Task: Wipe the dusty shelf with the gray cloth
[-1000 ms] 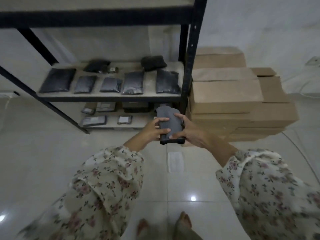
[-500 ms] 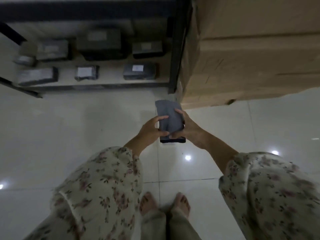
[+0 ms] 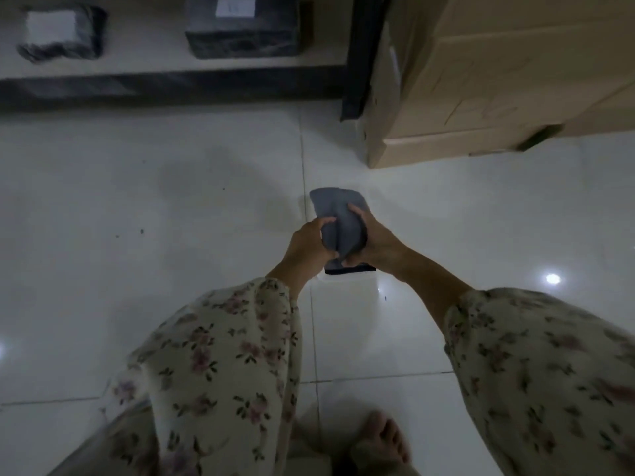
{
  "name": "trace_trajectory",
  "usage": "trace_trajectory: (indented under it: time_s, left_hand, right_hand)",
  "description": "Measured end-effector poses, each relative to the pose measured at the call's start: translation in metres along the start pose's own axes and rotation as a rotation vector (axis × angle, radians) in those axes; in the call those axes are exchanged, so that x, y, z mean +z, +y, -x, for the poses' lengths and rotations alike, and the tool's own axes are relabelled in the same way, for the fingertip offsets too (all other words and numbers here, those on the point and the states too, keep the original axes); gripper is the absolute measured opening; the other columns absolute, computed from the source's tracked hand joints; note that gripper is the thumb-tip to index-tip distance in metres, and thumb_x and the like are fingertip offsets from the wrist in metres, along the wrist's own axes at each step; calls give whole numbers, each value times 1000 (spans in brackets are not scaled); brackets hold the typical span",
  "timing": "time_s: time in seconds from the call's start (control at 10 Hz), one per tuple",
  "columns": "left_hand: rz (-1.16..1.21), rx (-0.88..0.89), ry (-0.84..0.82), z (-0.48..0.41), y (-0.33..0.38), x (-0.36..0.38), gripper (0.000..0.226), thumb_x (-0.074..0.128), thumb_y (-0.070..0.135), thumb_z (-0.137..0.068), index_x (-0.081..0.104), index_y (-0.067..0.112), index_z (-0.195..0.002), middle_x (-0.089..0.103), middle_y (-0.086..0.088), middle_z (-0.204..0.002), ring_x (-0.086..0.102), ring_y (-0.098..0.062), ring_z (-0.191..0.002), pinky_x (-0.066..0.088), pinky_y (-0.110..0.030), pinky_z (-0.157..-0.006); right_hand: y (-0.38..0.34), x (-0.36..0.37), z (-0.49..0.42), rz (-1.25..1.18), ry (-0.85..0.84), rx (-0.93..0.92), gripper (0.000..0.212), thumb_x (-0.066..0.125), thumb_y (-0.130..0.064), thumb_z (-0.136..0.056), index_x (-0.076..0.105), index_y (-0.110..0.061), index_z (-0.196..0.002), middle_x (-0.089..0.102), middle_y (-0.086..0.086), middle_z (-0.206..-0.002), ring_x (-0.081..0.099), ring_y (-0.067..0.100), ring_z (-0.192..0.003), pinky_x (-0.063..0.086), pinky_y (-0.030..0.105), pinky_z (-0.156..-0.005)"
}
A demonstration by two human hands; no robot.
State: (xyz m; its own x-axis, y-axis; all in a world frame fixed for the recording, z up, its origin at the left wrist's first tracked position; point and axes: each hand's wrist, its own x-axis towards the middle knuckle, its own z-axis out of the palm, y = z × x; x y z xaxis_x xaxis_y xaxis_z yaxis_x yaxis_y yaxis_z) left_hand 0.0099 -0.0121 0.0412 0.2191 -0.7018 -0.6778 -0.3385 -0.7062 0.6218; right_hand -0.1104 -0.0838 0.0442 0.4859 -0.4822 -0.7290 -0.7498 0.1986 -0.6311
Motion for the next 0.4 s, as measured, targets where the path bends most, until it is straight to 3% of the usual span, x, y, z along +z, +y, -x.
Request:
trace_trajectory:
  time_s: [0.1,0.2,0.3,0.4]
  left_hand:
    - [-384,24,76,-11,-10,13,56,58,20,-89,36,25,-141,52,-9,-134,42,-31,-123,36,-39,-100]
    - [-657,76,121,-17,-20,18,50,50,25,-93,35,30,-141,52,-2,-135,33,-29,-126,27,-38,-98]
    - [-808,118,80,-17,-28,21,52,46,26,-95,29,27,-144,39,-3,-147,20,-32,-137,22,-41,-106]
    - [-884,163,11,-6,-19,16,52,43,26,-97,26,25,-146,25,-7,-154,10,-33,-142,16,-42,-112]
  right_hand:
    - [17,14,-23,-22,22,74,81,65,-22,-84,14,-22,-147,41,15,-139,46,31,-119,42,23,-86]
    - [27,25,-34,-141,87,208,84,53,-66,-74,29,-17,-138,45,13,-135,48,33,-118,48,43,-96]
    - [33,37,-40,-72,176,272,69,47,-63,-84,32,-16,-133,46,14,-132,49,35,-116,48,45,-95]
    - [20,41,-20,83,319,232,73,60,-31,-86,17,-21,-144,29,16,-141,39,36,-124,42,43,-96]
